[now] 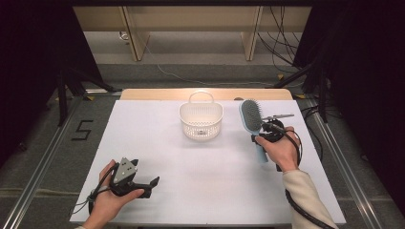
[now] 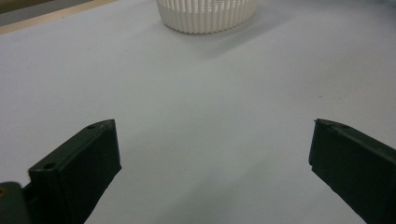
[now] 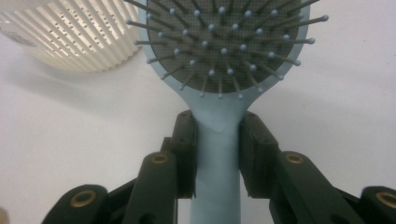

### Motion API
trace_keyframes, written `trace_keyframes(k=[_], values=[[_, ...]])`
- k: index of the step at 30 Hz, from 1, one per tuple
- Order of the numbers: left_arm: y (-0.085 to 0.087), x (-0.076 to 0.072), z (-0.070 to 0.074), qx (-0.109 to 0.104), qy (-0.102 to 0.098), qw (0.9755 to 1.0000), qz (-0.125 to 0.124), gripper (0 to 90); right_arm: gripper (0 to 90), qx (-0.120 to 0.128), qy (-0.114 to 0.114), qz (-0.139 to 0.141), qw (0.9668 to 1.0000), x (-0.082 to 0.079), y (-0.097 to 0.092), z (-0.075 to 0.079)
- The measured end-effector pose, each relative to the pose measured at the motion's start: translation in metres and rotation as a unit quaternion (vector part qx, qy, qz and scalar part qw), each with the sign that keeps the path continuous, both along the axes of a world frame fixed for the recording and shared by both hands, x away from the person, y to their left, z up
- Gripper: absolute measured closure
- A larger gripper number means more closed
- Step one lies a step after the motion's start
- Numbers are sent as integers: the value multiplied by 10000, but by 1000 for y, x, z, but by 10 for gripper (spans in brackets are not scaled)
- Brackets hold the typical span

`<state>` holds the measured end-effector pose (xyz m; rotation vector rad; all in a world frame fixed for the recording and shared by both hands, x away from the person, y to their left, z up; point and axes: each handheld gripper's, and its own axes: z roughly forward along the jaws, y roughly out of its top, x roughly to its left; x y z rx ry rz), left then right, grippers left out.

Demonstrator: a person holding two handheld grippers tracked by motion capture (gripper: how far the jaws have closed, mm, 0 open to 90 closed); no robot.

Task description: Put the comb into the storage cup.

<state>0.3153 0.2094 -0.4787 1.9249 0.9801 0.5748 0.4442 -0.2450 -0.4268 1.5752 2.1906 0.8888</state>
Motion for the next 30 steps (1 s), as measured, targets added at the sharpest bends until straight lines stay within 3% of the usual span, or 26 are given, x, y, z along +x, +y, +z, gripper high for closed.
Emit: trace_keyframes(k=[2,6,11,20,30], values=[[0,0,-1,-14,17,10000,20,14,703,59,-145,28,9999,-2,-1,-2],[0,0,0,-17,14,10000,5,17,703,56,-194,80,9998,-2,-1,-2],[1,0,1,-22,-13,10000,5,18,703,221,-352,129,9991,-2,-2,-3],[0,0,1,-20,-29,10000,-7,20,703,364,-730,166,9965,-3,-2,-3],[0,0,1,-25,-37,10000,-10,20,703,448,-968,166,9942,-4,-2,-4]])
